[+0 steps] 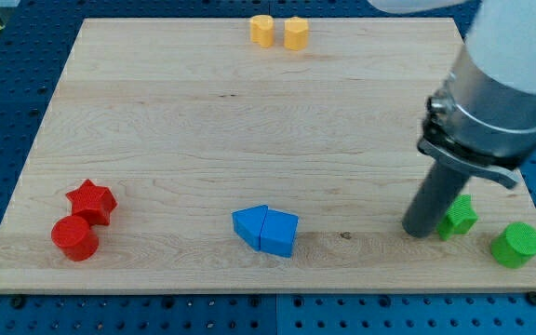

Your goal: Move green blocks towards center

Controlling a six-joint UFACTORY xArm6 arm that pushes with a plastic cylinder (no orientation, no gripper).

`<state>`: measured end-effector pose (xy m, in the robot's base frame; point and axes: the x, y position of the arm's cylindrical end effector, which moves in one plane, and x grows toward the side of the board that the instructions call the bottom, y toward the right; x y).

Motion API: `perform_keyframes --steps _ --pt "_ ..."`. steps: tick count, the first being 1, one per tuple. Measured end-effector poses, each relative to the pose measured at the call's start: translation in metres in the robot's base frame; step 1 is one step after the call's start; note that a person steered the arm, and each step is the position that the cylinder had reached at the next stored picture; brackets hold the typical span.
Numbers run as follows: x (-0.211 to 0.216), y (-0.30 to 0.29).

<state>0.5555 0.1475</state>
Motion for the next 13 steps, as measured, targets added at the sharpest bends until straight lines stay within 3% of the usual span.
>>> perform_keyframes --steps 1,2,3,4,5,6,13 --pt "-0.043 -0.019" --pt "-0.057 0.023" --pt "-0.036 0.103" --pt "0.014 0.165" --pt "0.061 0.159" --pt "0.059 0.157" --pt "-0.006 0.013"
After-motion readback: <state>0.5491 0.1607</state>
